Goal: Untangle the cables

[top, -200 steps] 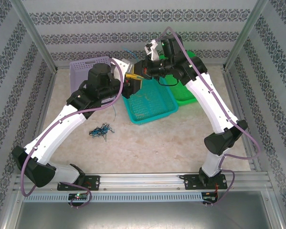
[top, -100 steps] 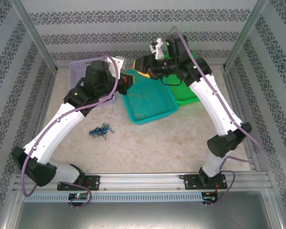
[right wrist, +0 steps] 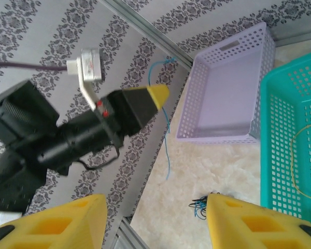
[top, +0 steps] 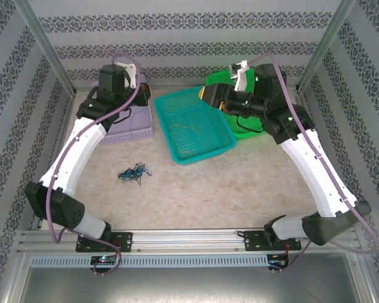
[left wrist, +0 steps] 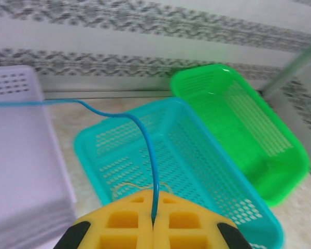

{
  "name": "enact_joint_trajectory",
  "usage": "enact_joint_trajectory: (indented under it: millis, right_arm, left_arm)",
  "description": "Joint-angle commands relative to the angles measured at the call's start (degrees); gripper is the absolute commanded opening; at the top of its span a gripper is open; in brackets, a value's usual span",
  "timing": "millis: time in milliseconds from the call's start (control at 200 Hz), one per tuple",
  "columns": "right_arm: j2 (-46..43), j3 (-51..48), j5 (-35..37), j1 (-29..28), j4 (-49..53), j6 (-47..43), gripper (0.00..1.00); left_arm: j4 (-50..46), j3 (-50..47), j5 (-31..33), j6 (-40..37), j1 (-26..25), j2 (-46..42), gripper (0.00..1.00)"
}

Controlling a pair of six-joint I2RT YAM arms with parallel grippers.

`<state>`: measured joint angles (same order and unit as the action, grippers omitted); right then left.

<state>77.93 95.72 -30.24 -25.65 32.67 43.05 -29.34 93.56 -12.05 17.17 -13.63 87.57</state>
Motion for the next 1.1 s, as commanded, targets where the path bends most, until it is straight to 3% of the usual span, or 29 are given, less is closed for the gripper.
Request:
enact_joint_trajectory:
  millis: [0, 240, 485, 639, 664, 769, 844, 1099]
  right_arm:
    - [-1.1, -2.6, 0.4, 0.0, -1.2, -2.0, 0.54]
    - [-3.1, -7.5, -1.7, -0.7, -2.9, -2.0, 0.54]
    - [-3.3, -10.5, -1.1, -2.5, -2.4, -2.0, 0.53]
    - [-3.6, -11.6, 0.2, -2.4, -2.1, -1.6, 0.54]
    - [-3.5, -11.7, 0.3, -2.4, -2.1, -1.6, 0.54]
    - [-3.2, -12.3, 1.0, -2.5, -2.3, -1.6, 0.53]
    - [-3.1, -12.7, 1.6, -2.5, -2.5, -1.5, 0.53]
    - [-3.3, -15.2, 3.5, -2.8, -2.4, -3.2, 0.53]
  left_arm:
    - [-2.1, 4.4, 3.8, -1.2, 3.2, 4.7, 0.00]
    - [-5.0, 15.7, 11.4, -0.5, 9.4, 19.9, 0.00]
    - [-8.0, 29.2, 18.1, 0.3, 11.7, 36.8, 0.00]
    - [-11.9, 36.9, 17.5, 1.1, 12.4, 45.4, 0.00]
    - [-12.2, 37.7, 16.6, 0.9, 12.4, 46.2, 0.06]
    - [-15.3, 40.8, 15.8, 2.8, 12.4, 47.6, 0.47]
    - [-17.2, 41.2, 15.2, 4.5, 12.4, 46.3, 0.61]
    - [-25.0, 36.3, 13.9, 12.1, 12.3, 34.5, 0.65]
